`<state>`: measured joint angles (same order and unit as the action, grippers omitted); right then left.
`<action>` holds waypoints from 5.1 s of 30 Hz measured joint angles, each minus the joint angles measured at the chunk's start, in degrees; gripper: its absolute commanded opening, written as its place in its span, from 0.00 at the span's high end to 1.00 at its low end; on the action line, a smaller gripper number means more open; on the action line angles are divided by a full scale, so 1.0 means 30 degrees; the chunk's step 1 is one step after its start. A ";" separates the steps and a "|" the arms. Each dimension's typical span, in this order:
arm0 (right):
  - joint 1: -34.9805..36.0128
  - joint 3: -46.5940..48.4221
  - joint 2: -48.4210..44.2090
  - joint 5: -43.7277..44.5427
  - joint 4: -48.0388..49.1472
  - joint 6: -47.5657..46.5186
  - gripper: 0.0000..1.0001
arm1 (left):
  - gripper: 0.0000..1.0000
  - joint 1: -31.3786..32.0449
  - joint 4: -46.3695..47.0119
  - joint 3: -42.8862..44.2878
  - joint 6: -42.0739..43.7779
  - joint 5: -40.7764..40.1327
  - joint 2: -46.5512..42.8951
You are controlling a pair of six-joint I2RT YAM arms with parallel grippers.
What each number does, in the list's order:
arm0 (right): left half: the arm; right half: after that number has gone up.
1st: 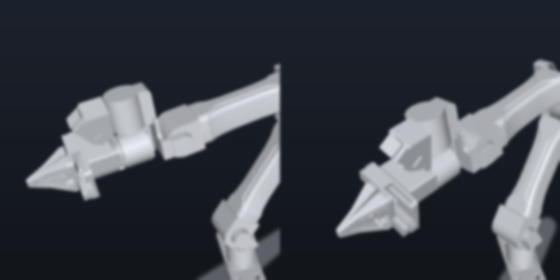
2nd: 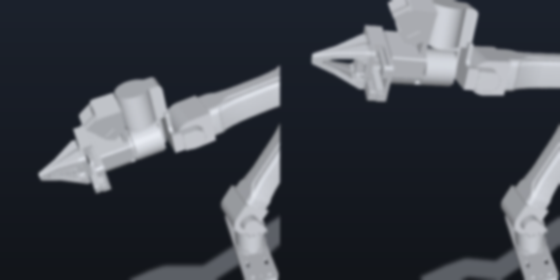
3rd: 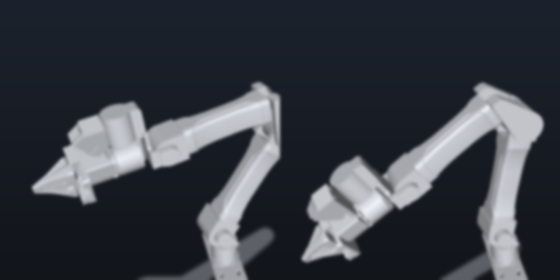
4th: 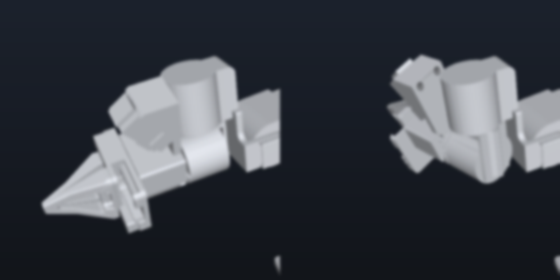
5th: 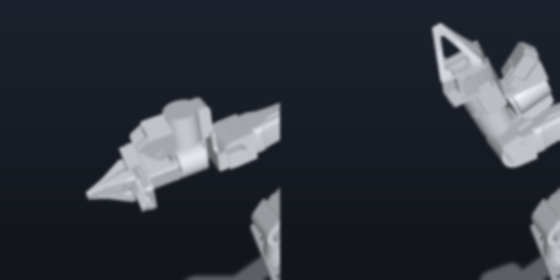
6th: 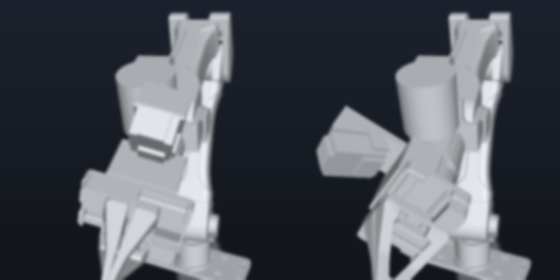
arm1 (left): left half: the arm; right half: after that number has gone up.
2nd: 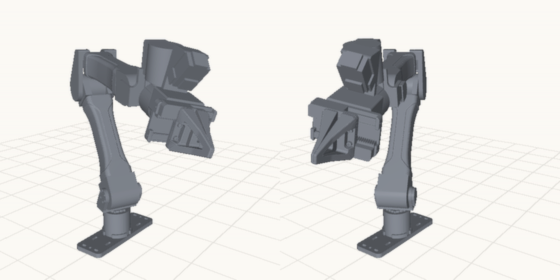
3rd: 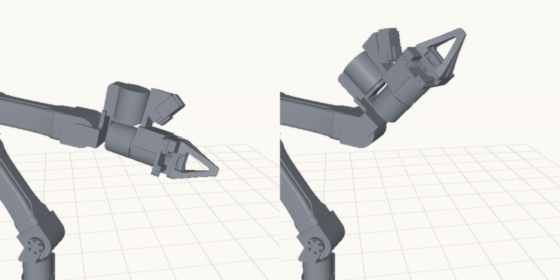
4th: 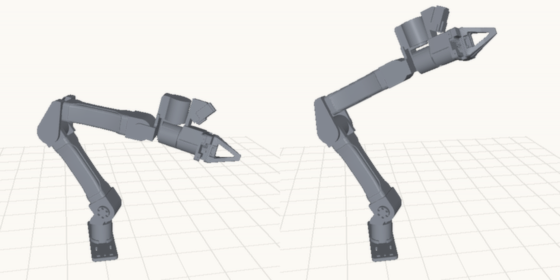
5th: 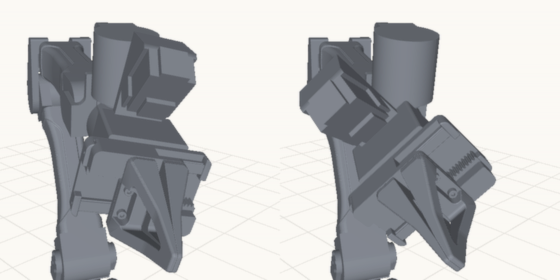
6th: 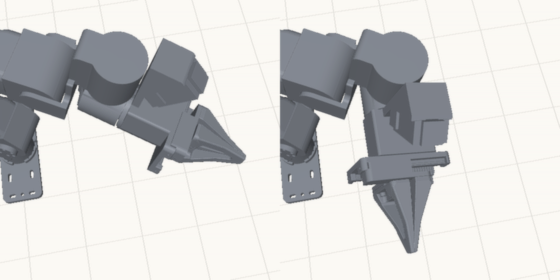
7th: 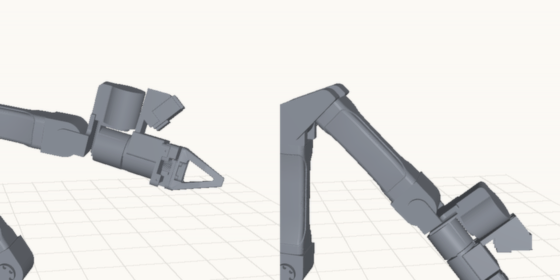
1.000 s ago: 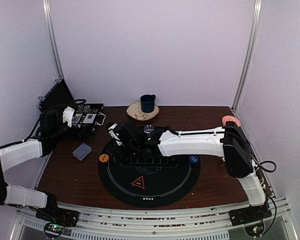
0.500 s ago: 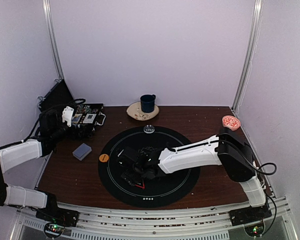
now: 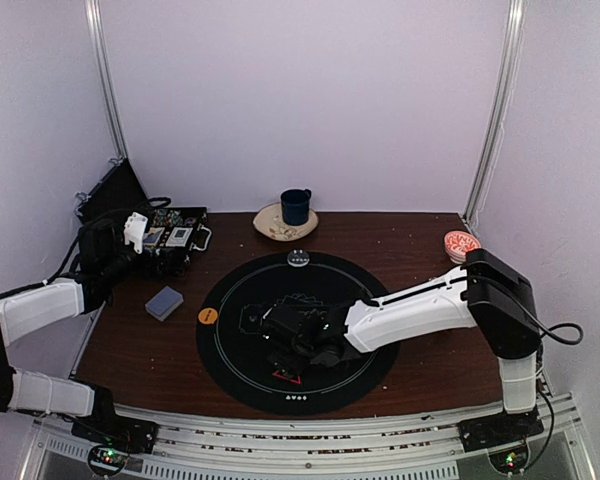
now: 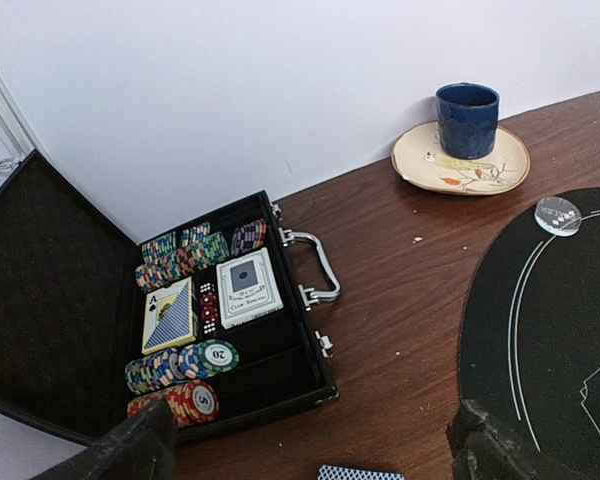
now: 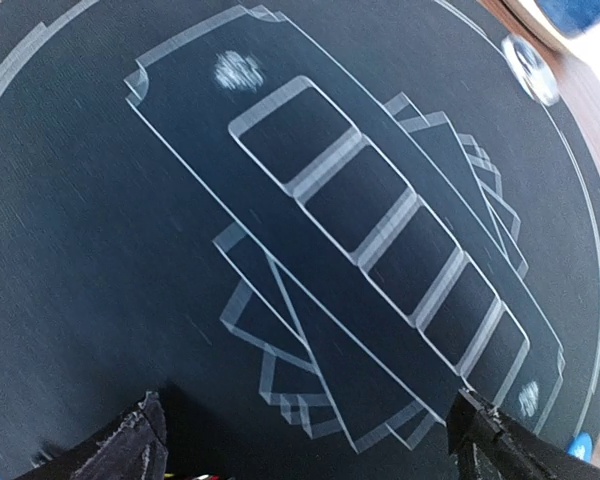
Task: Distribute texas hold em gaming equipment
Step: Move the all-in button to the poker table mat, then pick up the pile of poker chips from the pile of poker chips.
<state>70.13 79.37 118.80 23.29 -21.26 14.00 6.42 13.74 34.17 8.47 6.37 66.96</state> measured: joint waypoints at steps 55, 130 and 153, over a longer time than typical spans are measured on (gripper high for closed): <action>-0.7555 -1.0652 -1.1511 0.7227 0.5923 0.6135 0.00 | 0.02 0.0000 0.0124 0.0000 0.0328 0.1268 0.0976; -1.5373 -1.0338 -0.7395 0.1392 0.5362 0.8408 0.39 | 0.02 0.0000 0.0000 0.0000 0.0284 0.3104 0.2069; -1.5329 -1.0338 -0.7650 0.1530 0.5297 0.8335 0.50 | 0.02 0.0000 0.0000 0.0000 0.0284 0.3104 0.2244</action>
<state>24.14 48.36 95.85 27.88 -5.37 39.00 6.42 13.74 34.17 9.32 15.68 73.69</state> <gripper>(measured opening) 0.536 0.978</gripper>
